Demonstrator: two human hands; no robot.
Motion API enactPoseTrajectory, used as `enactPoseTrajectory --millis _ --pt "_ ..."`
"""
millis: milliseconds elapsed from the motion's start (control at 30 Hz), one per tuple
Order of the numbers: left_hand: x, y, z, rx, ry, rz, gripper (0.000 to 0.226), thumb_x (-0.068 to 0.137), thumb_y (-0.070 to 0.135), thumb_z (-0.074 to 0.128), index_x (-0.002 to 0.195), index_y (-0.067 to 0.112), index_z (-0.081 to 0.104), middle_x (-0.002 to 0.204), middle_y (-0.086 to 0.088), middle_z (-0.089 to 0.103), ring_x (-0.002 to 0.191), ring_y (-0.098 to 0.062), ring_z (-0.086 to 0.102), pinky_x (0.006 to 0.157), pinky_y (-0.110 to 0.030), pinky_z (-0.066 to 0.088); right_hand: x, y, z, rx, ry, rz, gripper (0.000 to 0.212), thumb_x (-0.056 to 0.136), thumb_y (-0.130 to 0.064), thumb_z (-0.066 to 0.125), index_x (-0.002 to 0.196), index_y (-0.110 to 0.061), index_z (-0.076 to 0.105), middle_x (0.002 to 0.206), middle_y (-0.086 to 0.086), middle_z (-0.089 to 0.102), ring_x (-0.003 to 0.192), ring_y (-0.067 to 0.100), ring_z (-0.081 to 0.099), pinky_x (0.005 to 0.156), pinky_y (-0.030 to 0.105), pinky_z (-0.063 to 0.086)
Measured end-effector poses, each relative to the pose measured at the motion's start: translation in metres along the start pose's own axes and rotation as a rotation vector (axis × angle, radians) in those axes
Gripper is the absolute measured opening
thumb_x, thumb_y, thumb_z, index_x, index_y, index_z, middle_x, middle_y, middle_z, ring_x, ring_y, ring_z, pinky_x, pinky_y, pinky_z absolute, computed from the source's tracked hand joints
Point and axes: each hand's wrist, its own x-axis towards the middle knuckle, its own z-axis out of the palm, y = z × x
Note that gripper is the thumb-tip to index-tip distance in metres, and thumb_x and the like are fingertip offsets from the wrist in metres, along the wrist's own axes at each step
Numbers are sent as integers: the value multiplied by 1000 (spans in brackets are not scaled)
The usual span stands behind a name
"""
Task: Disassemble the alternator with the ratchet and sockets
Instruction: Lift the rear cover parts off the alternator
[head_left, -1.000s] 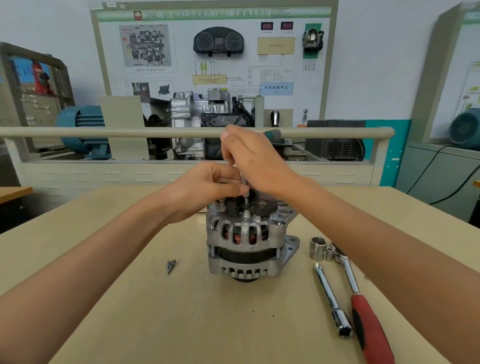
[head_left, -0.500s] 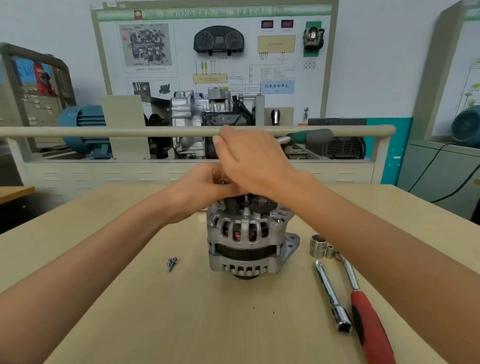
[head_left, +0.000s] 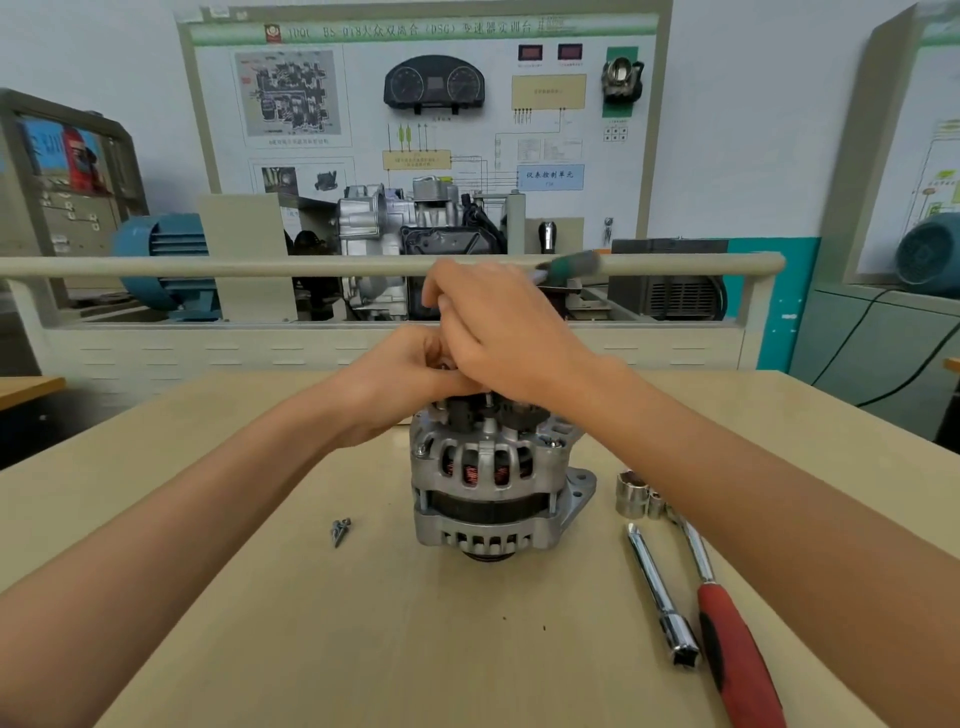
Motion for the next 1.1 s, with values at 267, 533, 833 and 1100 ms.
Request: enactPoseTrajectory --millis 267,533,833,1100 --pt "8 0 21 236 310 25 39 75 -13 54 46 11 44 36 8 45 36 1 41 42 -12 30 4 -18 13 -580 -43 352 26 91 -8 36 116 -3 42 100 11 61 77 26 55 65 34 30" --pt "2 13 -10 293 -64 0 4 82 18 71 82 22 70 80 11 69 66 6 60 62 -7 44 -14 25 -23 -299 -31 250 28 91 -3 45 119 -6 40 92 11 54 74 31 53 59 38 37" --pt "26 43 -5 889 -263 -22 4 82 29 70 81 33 69 90 12 64 87 -6 56 70 -17 38 -41 51 -28 -93 169 355 24 95 -5 35 117 -6 46 89 14 59 76 34 56 66 47 46" --pt "40 53 0 1211 -339 21 12 83 42 67 78 33 61 77 21 55 92 -8 47 92 -37 23 -44 46 -30 -28 193 365 25 96 -8 36 120 -7 45 93 14 60 78 31 56 68 46 46"
